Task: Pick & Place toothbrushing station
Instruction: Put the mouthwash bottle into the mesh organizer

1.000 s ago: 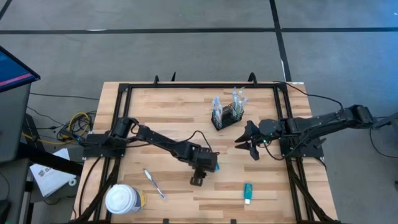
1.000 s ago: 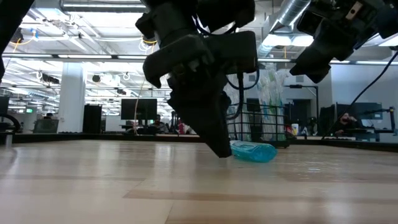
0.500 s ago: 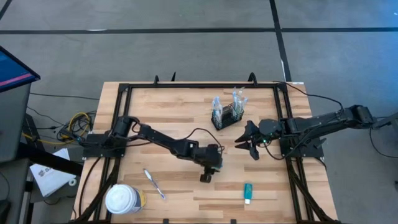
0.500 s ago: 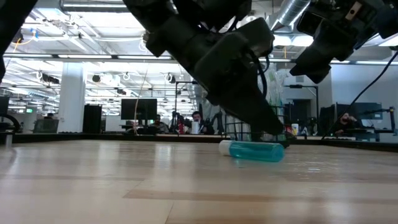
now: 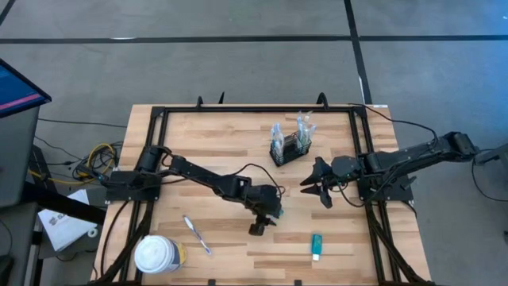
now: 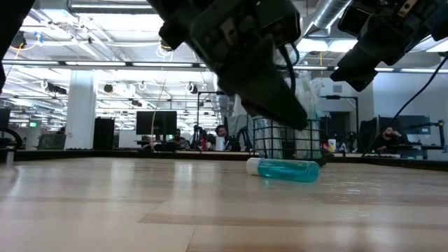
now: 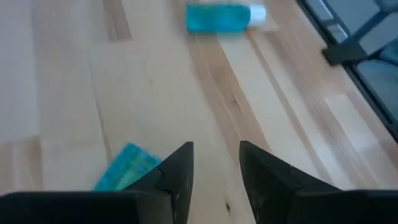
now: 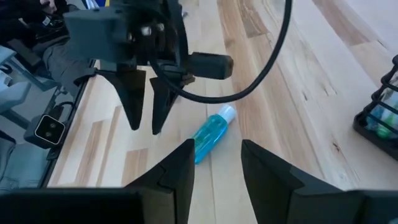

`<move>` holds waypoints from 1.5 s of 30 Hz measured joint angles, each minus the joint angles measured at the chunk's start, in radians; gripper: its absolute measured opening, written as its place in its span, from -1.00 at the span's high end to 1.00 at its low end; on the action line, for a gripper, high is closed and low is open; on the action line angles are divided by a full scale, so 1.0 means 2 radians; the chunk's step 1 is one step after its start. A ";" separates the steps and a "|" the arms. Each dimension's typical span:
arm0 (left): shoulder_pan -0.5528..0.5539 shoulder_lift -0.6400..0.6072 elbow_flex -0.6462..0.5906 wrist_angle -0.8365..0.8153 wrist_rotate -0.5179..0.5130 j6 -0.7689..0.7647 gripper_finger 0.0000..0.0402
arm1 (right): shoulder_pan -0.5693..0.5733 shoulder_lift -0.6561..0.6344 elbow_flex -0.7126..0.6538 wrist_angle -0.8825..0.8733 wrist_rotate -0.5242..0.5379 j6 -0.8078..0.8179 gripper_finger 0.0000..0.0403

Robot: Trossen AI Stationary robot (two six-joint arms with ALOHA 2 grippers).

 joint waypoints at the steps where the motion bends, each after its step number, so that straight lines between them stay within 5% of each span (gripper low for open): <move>1: 0.000 0.000 0.000 -0.005 0.000 0.001 0.40 | 0.000 0.000 0.000 0.000 0.000 0.000 0.39; 23: 0.002 0.023 -0.001 -0.034 0.000 0.001 0.46 | 0.000 0.000 0.000 -0.001 0.000 0.000 0.39; 45: 0.044 0.024 -0.001 -0.021 -0.053 0.001 0.46 | 0.000 0.000 0.000 -0.001 0.000 0.000 0.39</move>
